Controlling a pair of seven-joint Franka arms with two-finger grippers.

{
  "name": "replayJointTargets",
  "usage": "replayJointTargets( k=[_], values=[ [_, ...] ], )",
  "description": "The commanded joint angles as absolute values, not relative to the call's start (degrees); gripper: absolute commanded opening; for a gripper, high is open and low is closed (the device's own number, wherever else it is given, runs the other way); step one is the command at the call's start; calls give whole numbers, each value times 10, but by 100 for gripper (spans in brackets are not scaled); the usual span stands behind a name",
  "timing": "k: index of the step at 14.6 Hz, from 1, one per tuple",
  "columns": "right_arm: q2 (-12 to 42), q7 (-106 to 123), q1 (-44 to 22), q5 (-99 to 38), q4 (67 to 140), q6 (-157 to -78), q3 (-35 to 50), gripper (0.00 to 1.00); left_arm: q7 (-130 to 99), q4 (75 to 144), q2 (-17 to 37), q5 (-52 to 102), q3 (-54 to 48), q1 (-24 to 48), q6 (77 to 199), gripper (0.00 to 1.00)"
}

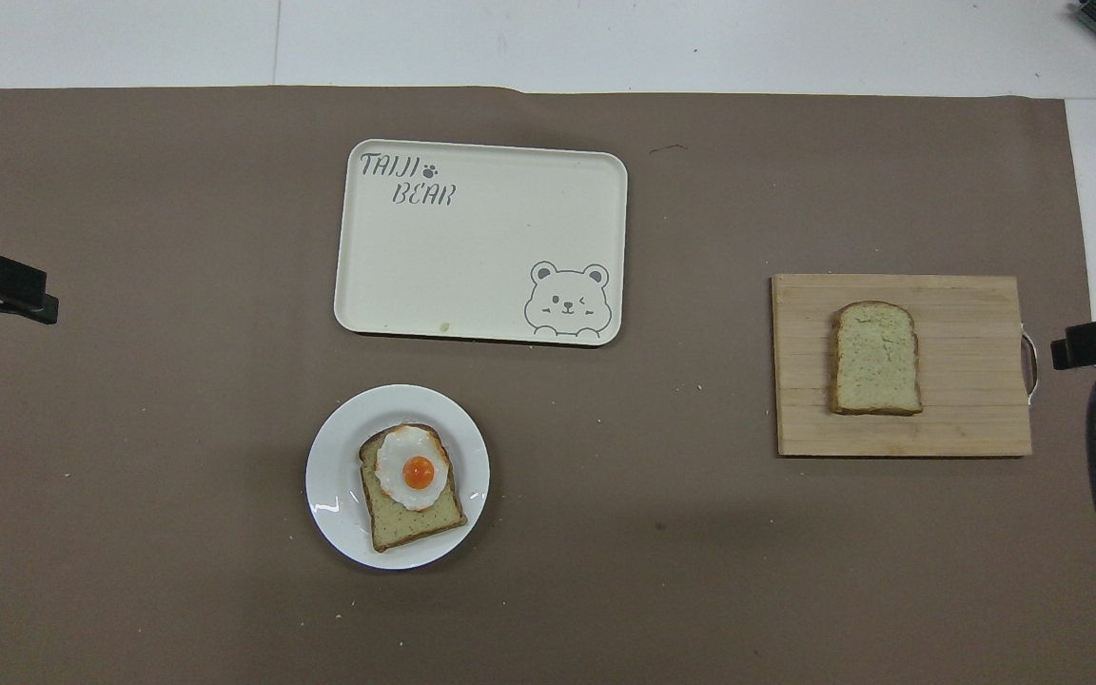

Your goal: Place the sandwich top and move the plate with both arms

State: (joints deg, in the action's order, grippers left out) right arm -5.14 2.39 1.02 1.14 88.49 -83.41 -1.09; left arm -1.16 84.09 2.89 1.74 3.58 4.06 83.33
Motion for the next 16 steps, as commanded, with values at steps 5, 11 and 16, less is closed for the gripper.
replayJointTargets(
  k=[5, 11, 16],
  values=[
    [-61, 14, 15, 1, 896, -842, -8, 100, -12, 846, 19, 25, 32, 28, 831, 100],
    [-62, 14, 16, 2, 896, -838, -9, 100, -12, 846, 19, 25, 32, 28, 829, 100],
    [-67, 18, 21, 6, 903, -833, -11, 100, -12, 846, 19, 25, 31, 28, 828, 100]
  ],
)
